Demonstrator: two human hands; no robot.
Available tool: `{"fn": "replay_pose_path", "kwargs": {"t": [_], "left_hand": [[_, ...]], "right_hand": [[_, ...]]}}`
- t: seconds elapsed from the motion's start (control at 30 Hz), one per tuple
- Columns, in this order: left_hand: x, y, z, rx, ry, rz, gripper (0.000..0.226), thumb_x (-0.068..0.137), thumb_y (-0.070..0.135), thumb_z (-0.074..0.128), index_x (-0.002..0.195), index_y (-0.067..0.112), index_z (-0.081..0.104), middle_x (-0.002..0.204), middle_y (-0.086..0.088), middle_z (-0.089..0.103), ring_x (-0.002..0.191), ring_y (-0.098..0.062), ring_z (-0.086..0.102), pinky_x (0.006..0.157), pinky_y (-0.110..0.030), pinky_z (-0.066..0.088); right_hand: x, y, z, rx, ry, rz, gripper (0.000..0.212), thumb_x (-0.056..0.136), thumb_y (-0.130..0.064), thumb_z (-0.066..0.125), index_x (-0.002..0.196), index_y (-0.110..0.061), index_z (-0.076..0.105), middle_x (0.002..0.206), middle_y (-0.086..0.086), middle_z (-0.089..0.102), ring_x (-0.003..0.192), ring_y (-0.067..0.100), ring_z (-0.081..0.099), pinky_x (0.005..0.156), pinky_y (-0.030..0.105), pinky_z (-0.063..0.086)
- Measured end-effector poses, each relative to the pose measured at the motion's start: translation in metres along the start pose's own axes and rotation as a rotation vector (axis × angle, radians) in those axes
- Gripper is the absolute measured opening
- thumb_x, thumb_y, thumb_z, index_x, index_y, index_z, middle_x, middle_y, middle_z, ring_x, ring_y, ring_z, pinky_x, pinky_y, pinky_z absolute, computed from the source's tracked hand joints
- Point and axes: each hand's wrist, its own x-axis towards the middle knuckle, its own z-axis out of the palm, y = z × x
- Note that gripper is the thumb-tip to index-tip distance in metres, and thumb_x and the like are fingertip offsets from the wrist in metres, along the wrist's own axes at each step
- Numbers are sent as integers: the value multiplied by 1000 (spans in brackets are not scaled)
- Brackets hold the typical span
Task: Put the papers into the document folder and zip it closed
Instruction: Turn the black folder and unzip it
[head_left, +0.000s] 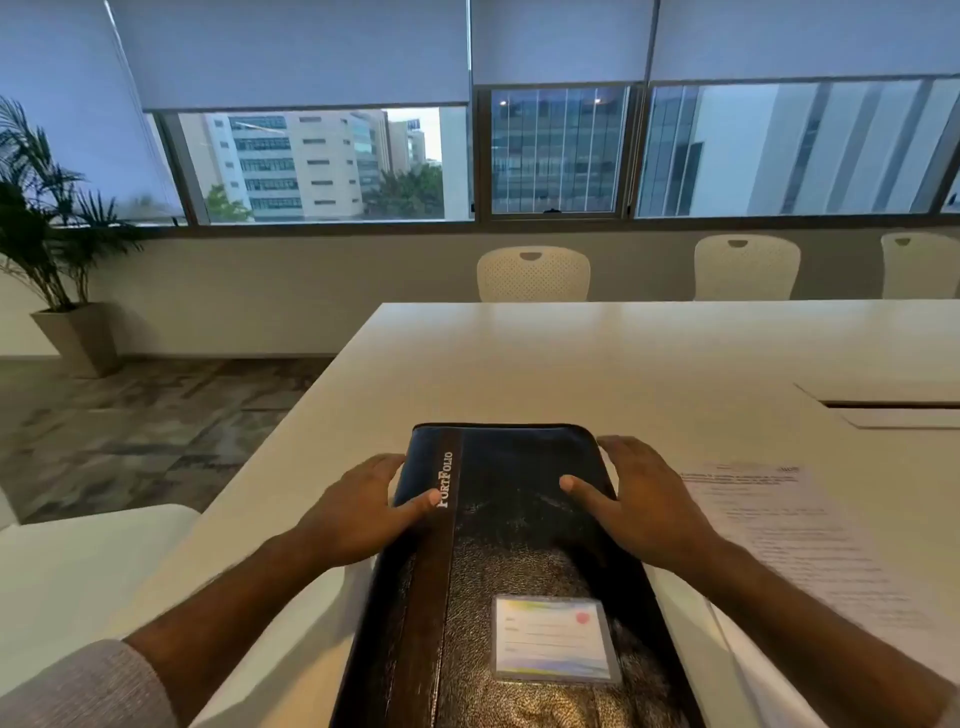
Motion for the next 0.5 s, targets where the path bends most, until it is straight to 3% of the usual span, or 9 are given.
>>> {"fn": "replay_pose_path", "kwargs": {"t": [0.13, 0.27, 0.4, 0.5], "left_hand": [[13, -9, 11, -42, -67, -13, 61, 83, 54, 66, 133, 23, 50, 136, -5, 52, 111, -13, 49, 92, -30, 45], [29, -10, 23, -164, 15, -120, 67, 80, 51, 71, 135, 20, 49, 135, -6, 47, 104, -12, 48, 85, -25, 41], [48, -14, 31, -286, -4, -198, 64, 82, 52, 69, 131, 13, 52, 129, -8, 56, 101, -16, 56, 81, -29, 52], [66, -13, 29, -343, 11, -263, 71, 86, 53, 65, 138, 8, 45, 132, -10, 55, 98, -15, 58, 74, -23, 47]], "right_hand": [[8, 7, 12, -21, -8, -4, 62, 84, -63, 52, 131, -23, 50, 133, 0, 55, 117, 19, 50, 95, 34, 42], [30, 4, 19, -18, 3, -38, 44, 86, -52, 58, 116, -19, 61, 116, 0, 63, 101, 14, 52, 86, 31, 46], [60, -5, 26, 15, -34, -76, 32, 88, -39, 60, 108, -15, 66, 108, 2, 63, 99, 16, 53, 88, 36, 49], [86, -17, 33, 31, -75, -119, 22, 88, -31, 60, 100, -14, 67, 101, 2, 64, 95, 18, 56, 83, 35, 50]]}}
